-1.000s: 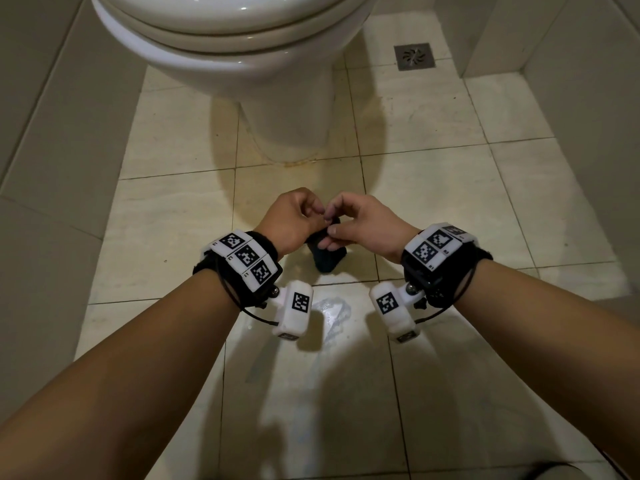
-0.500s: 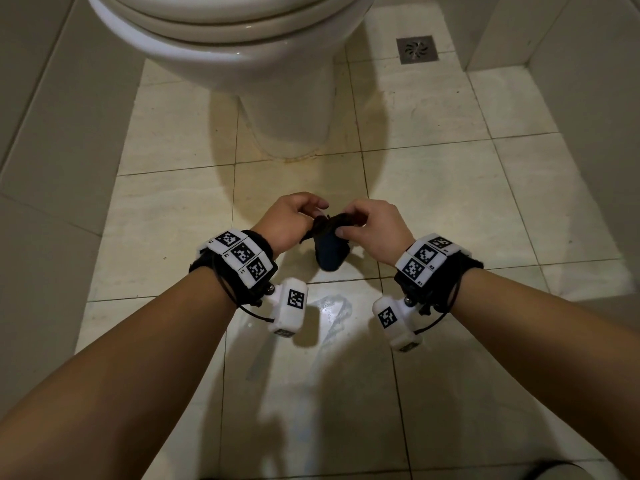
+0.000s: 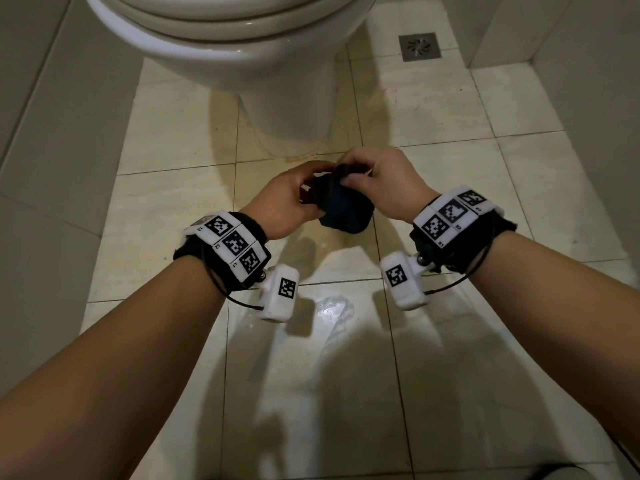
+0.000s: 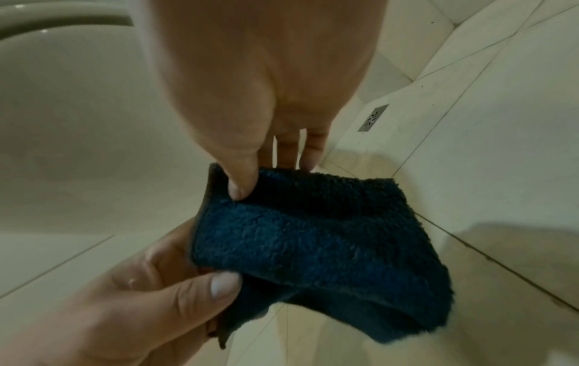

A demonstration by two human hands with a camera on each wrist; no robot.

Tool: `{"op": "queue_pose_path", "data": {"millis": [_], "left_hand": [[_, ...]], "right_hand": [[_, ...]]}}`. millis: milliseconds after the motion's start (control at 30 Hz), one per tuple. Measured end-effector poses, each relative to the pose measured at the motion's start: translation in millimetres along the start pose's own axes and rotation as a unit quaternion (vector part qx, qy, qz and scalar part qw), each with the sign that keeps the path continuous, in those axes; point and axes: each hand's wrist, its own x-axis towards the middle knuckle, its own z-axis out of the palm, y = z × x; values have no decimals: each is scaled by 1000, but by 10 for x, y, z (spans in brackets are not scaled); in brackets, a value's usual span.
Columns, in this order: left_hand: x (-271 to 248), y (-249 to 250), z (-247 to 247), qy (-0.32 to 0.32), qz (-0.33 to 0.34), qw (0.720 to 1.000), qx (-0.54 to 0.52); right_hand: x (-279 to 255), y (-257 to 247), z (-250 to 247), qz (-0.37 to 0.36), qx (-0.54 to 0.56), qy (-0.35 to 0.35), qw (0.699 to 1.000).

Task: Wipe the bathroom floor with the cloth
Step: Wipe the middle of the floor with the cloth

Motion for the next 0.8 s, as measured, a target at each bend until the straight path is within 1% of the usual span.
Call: {"op": "queue_pose_path", "data": {"millis": [133,200,267,300,400,467,533,600,700,800], "left_hand": [[12,-18,-48,18,-6,998,65],[-2,-31,-54,25,-25,998,53],[-7,-28,-57,22,-40,999,23],[-7,-18,-56,20,-37,999,16],[-13,47,-67,-3,0,1000,-17],[-19,119,-80,-12,36,999,-3],[-23,193,-94,-21,54,998,24],[-32,252,-114,-27,27,999,33],[-58,248,-127,-28,-56,997,33],[-87,234,-85,-20,-95,995,30]], "right_hand": [[6,-24,-84,10,12,6,1000],[-3,-48,-118,15,32,-8,999],[-28,-102,-142,12,56,-42,997],[-38,-134,-154,7,64,-62,996],[-56,-235,-193,-8,72,-112,991],[-52,-298,-214,-10,67,-133,989],[-47,-343,-231,-10,49,-137,989],[-46,-350,-243,-9,35,-126,991],[-49,-310,-247,3,28,-99,995],[-52,-258,-233,2,-4,-71,997]]}}
